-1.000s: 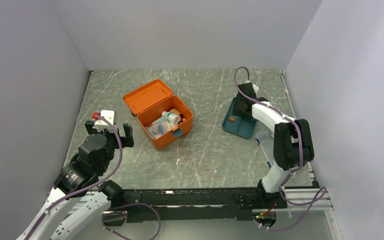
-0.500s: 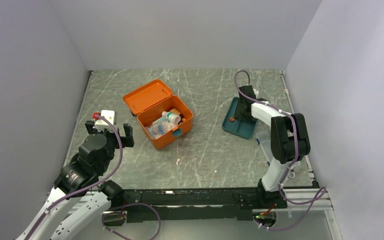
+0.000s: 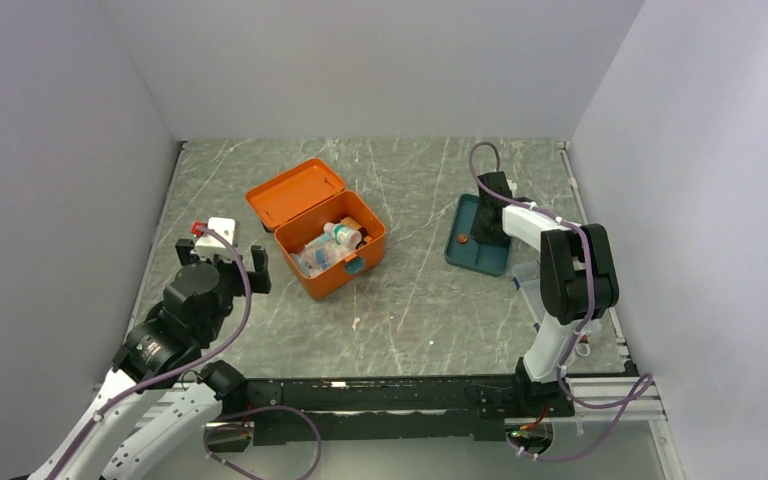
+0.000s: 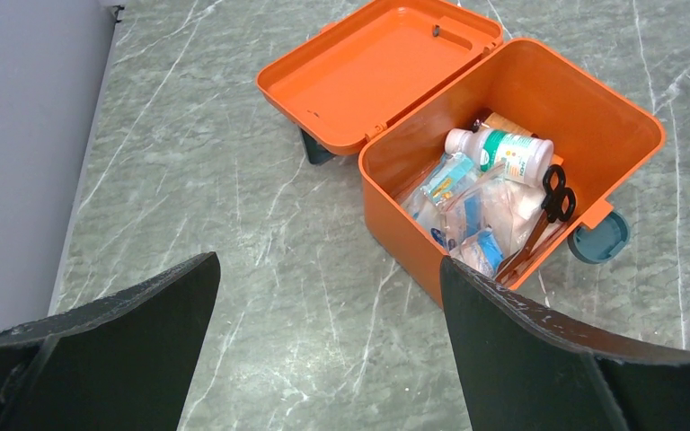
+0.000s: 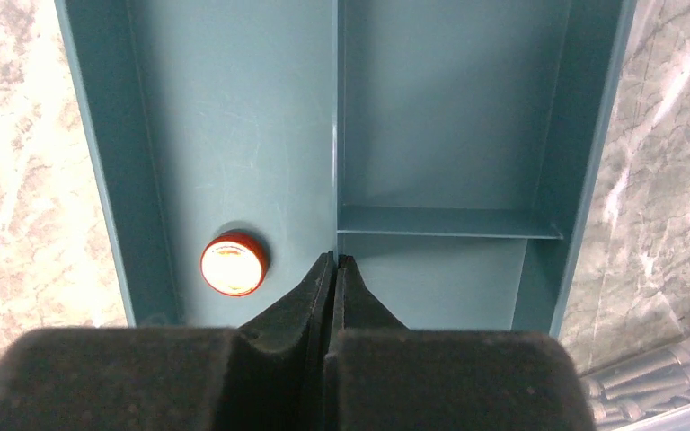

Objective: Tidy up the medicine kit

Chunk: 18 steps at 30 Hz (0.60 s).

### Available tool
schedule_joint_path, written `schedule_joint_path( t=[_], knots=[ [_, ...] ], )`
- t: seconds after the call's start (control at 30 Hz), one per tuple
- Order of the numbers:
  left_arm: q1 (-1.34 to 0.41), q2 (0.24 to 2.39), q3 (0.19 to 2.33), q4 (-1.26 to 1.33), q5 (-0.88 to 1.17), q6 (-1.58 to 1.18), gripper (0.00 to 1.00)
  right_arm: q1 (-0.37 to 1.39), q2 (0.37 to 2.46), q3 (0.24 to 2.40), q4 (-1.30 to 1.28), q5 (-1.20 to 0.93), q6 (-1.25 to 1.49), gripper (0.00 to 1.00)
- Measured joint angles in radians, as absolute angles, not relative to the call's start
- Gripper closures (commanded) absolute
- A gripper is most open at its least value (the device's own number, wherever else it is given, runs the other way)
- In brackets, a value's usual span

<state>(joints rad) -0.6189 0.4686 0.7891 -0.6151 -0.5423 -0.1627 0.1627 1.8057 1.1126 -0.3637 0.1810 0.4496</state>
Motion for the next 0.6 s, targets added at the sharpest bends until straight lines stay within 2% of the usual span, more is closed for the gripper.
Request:
schedule_joint_path(
  t=[0.33, 0.6],
  knots=[
    [-0.619, 0.555, 0.791, -0.612, -0.534, -0.171, 0.01, 0.162, 1.784, 1.086, -0.342, 0.173, 0.437, 1.0],
    [-0.567, 0.793, 0.897, -0.635, -0.467, -0.17, 0.01, 0.164, 1.624, 1.053, -0.353, 0.134, 0.43, 1.0]
  ],
)
